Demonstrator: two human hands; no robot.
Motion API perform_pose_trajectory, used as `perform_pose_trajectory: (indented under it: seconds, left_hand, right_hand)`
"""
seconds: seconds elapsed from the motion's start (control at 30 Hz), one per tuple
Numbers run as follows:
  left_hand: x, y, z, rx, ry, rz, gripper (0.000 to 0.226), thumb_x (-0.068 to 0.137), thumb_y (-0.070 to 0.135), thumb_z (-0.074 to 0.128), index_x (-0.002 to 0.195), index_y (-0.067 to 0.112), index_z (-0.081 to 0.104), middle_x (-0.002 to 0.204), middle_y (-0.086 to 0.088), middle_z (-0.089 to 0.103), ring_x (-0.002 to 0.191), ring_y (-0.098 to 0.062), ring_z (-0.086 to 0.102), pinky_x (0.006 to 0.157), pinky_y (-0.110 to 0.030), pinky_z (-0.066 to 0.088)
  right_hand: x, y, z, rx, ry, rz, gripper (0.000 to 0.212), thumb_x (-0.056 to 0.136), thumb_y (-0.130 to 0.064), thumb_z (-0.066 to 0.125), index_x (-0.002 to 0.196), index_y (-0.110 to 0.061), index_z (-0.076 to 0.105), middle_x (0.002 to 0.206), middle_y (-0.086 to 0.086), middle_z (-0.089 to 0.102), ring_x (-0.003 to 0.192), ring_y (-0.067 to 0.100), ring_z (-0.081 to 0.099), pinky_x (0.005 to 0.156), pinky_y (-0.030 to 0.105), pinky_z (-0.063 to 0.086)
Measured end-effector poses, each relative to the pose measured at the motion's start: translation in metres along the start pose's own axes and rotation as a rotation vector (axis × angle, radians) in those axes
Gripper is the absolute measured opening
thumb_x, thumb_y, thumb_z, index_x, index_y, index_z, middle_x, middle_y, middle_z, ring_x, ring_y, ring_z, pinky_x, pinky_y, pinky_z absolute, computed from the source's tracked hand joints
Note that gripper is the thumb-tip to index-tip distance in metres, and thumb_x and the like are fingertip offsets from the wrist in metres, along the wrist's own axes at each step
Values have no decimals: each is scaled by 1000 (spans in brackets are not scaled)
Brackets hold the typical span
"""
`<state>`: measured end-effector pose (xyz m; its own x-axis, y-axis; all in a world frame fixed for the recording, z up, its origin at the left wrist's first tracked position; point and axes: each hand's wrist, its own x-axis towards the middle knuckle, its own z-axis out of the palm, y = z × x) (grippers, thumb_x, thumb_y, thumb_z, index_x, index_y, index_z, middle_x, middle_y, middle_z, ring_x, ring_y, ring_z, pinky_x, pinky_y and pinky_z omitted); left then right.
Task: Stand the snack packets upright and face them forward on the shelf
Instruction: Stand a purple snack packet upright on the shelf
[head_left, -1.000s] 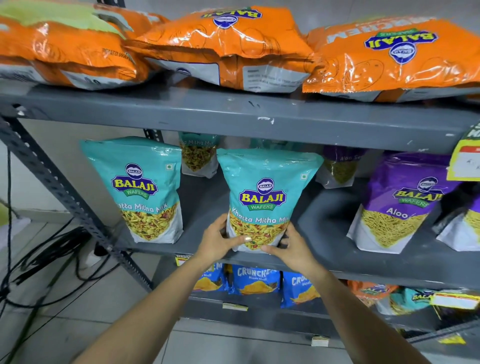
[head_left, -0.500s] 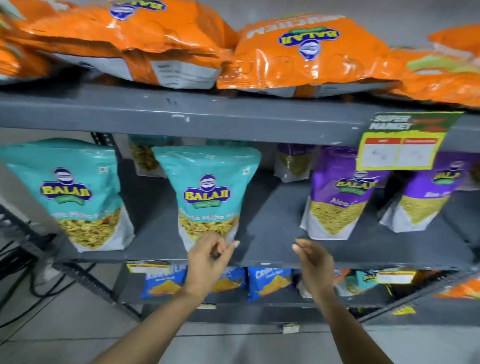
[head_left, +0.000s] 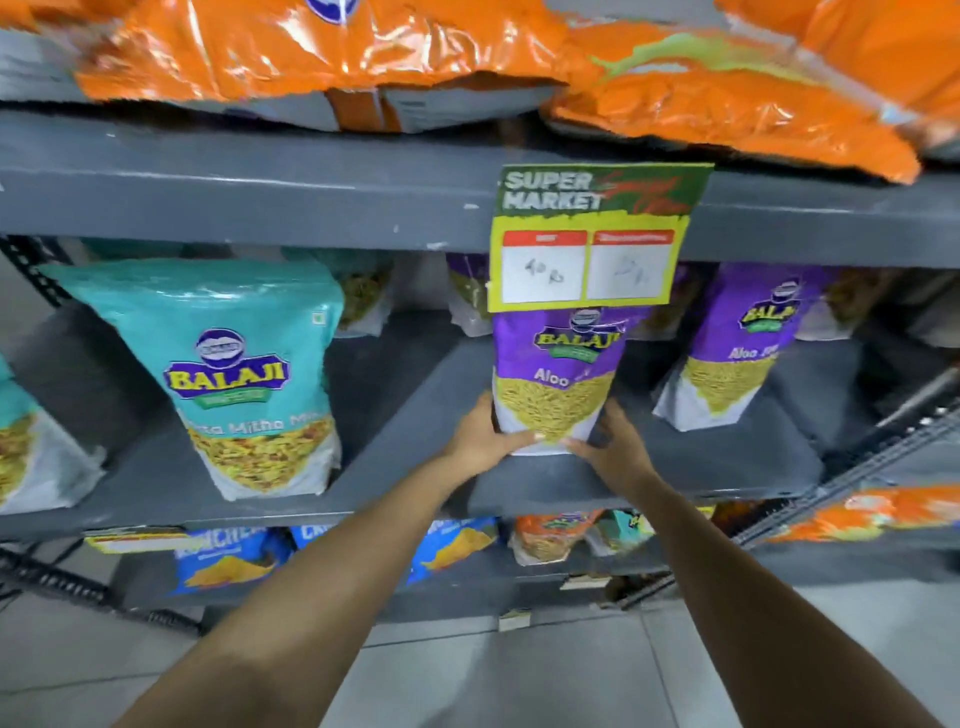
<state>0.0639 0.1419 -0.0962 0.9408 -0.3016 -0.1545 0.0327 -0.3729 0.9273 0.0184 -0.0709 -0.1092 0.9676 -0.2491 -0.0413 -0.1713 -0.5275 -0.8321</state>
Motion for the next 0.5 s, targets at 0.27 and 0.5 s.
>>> perform_pose_trajectory:
  seconds: [0.27,0.5]
  left_hand:
    - [-38,-18,-5,-35,143,-26,73,54,44,87,116,16,59,112,0,72,100,-15,67,90,-33,54]
    - [-55,-16,-7,-80,149,-4,64,61,29,88,117,15,59,111,0,72,99,-15,68,83,-22,55]
  right_hand:
    - [-41,-19,12,-2,-55,-38,56,69,-33,82,117,-30,53,108,-14,68,98,0,61,81,23,48]
    - [-58,-22,17,68,-51,-10,46,73,-25,81,111,-26,54,103,-17,69,92,-17,59,73,7,47]
